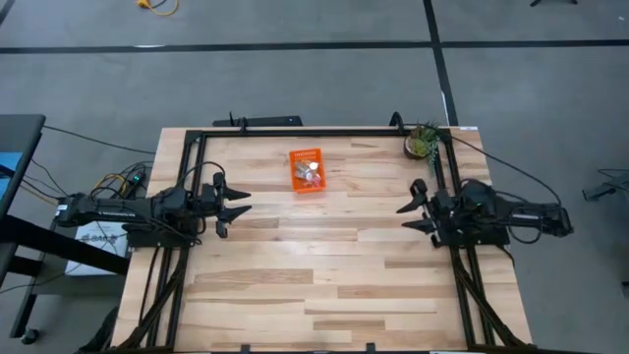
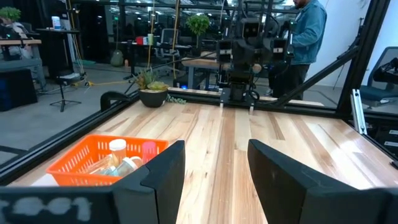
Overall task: Pick and place pill bottles into a basket
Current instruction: Return to Home Position
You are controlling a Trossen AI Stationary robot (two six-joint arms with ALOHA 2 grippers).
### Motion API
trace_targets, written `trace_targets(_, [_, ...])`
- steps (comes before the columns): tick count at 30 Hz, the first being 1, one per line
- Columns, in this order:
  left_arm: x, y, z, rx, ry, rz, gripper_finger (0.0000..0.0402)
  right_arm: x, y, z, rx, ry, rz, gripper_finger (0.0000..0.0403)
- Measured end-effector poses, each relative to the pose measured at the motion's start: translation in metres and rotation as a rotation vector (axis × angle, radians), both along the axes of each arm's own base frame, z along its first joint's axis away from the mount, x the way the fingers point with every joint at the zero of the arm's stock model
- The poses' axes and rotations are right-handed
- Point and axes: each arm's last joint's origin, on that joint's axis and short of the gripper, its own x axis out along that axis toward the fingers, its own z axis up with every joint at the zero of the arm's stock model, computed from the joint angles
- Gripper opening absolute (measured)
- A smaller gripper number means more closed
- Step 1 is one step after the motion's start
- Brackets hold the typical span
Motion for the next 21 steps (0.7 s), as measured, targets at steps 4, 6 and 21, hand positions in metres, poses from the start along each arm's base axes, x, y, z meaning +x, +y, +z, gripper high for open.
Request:
trace_targets(4, [0.0, 0.0, 0.0, 0.001, 0.0, 0.001, 0.0164, 0.002, 0.0, -0.009, 0.001, 0.024, 0.0, 0.0171])
trace_targets(6, [0.0, 0.0, 0.0, 0.006, 0.001, 0.001, 0.0164, 0.003, 0.0, -0.012, 0.003, 0.032, -0.004, 0.0171])
trace_targets(21, [0.0, 0.0, -0.002, 0.018, 0.027, 0.001, 0.0164, 0.005, 0.0, -0.014, 0.004, 0.061, -0.004, 0.0171])
